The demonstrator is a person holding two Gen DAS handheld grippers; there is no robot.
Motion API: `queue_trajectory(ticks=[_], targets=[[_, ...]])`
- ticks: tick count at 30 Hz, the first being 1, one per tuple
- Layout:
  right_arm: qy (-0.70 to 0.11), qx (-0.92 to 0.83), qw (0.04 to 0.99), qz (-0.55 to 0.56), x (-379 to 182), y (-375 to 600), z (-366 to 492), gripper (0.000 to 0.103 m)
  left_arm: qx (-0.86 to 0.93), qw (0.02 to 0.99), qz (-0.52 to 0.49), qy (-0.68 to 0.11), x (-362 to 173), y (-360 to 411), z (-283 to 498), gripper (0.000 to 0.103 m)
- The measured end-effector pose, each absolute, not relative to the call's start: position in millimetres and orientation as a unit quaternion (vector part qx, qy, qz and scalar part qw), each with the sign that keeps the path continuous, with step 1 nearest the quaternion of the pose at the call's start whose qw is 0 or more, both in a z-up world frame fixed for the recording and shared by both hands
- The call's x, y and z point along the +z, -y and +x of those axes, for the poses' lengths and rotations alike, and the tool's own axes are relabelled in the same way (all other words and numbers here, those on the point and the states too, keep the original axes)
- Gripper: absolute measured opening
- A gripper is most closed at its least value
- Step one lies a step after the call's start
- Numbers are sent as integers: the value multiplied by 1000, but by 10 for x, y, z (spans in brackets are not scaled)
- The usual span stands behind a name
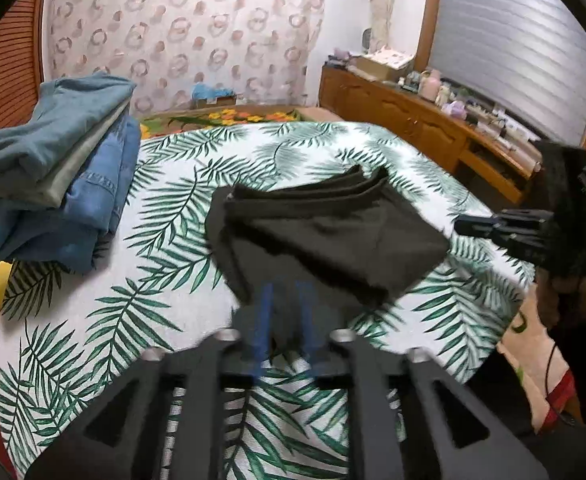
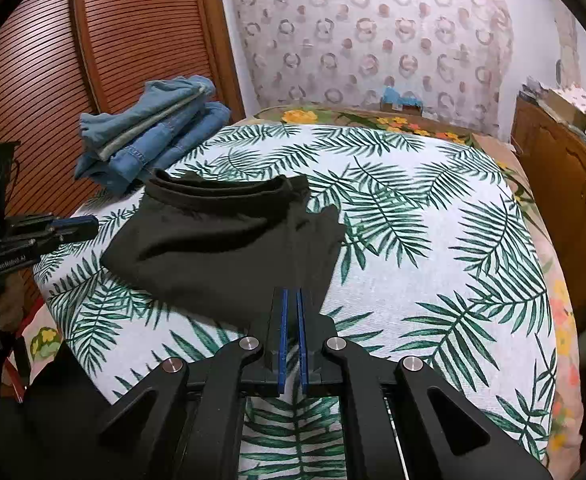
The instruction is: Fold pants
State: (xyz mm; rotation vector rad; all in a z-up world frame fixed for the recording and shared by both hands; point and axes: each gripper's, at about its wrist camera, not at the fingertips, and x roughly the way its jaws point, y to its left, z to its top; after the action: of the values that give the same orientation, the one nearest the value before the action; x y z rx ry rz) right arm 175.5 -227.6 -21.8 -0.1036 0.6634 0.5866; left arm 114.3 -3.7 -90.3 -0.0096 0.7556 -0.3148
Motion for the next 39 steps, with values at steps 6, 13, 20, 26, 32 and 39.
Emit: queue_trajectory(ticks=[6,13,20,26,32,39], targets=[[-323,282,902,-43,-212,2252,1776,13,-160,909,-9,-386,-1041,64,1162,41],[-342,271,898,-64,-315,2107,1859,23,-157,901,-5,-403,-1191,95,1220,41],[-350,268,895,-75,-387,2019,1914,22,-172,901,-4,-399,-1237,121,1243,24],[-325,273,902,-75,-336,2059,1829,6,-168,917,5,-362,-1087,119,1124,12],[-302,278,911,-46,-236,2273,1587,5,-165,922,10,-349,-965,17,1018,11],[-303,289,908,-36,-207,2382,1335,5,-178,918,5,-356,-975,0,856,11]])
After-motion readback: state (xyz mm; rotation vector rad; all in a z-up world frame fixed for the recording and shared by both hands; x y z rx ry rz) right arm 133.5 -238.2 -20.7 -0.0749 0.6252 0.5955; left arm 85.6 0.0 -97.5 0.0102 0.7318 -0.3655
